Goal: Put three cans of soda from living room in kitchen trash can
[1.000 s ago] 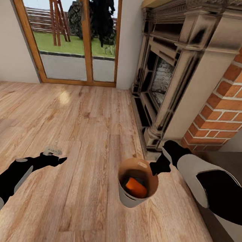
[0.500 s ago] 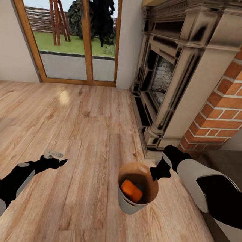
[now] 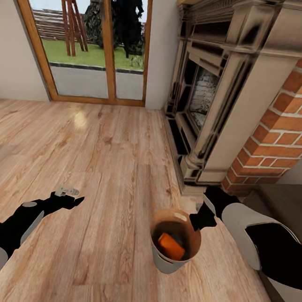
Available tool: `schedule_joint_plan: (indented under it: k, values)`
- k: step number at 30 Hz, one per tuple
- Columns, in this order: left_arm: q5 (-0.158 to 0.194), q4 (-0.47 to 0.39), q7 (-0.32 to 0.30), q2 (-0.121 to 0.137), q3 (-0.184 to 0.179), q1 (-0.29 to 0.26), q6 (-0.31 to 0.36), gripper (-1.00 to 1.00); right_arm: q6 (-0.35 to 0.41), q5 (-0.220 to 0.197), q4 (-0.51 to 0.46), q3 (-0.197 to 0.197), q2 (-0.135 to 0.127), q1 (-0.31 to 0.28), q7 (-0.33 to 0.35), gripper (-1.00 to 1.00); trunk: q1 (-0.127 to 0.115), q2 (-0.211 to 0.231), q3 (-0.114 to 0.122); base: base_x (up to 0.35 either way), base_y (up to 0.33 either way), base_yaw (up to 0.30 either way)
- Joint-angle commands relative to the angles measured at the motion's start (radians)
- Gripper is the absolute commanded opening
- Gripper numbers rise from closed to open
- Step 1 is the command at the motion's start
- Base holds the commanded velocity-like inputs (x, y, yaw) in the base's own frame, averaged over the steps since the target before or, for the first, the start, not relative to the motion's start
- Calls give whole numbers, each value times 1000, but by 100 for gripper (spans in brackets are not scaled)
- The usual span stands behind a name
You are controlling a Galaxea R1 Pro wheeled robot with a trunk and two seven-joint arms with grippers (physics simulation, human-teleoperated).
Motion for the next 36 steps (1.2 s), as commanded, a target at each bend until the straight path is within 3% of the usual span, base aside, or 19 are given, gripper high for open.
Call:
schedule_joint_plan:
  k: [1, 4, 10, 15, 22, 27, 36]
  values:
    - [0, 0, 0, 0, 0, 0, 0, 100, 4, -37, 0, -28, 0, 0, 7, -100, 4, -7, -3, 0, 0, 0]
    - [-1, 2, 1, 0, 0, 0, 0, 100, 4, -37, 0, -30, -2, 2, 7, -100, 15, -28, -12, 0, 0, 0]
    - [1, 3, 1, 0, 0, 0, -4, 100, 4, -37, 0, -31, -13, 2, 7, -100, 15, -28, -12, 0, 0, 0]
    - [0, 7, 2, 0, -1, 0, -7, 100, 4, -37, -2, -31, -19, 10, 6, -100, 34, -63, -28, 0, 0, 0]
    - [-1, 11, 2, 0, -1, 0, -8, 100, 4, -37, -5, -31, -23, 16, 5, -100, 38, -65, -55, 0, 0, 0]
    - [1, 10, 1, 0, 0, 0, -10, 100, 4, -37, -6, -31, -24, 16, 5, -100, 38, -65, -55, 0, 0, 0]
    - [-1, 11, 1, 0, -1, 0, -11, 100, 4, -37, -8, -31, -25, 16, 5, -100, 41, -67, -82, 0, 0, 0]
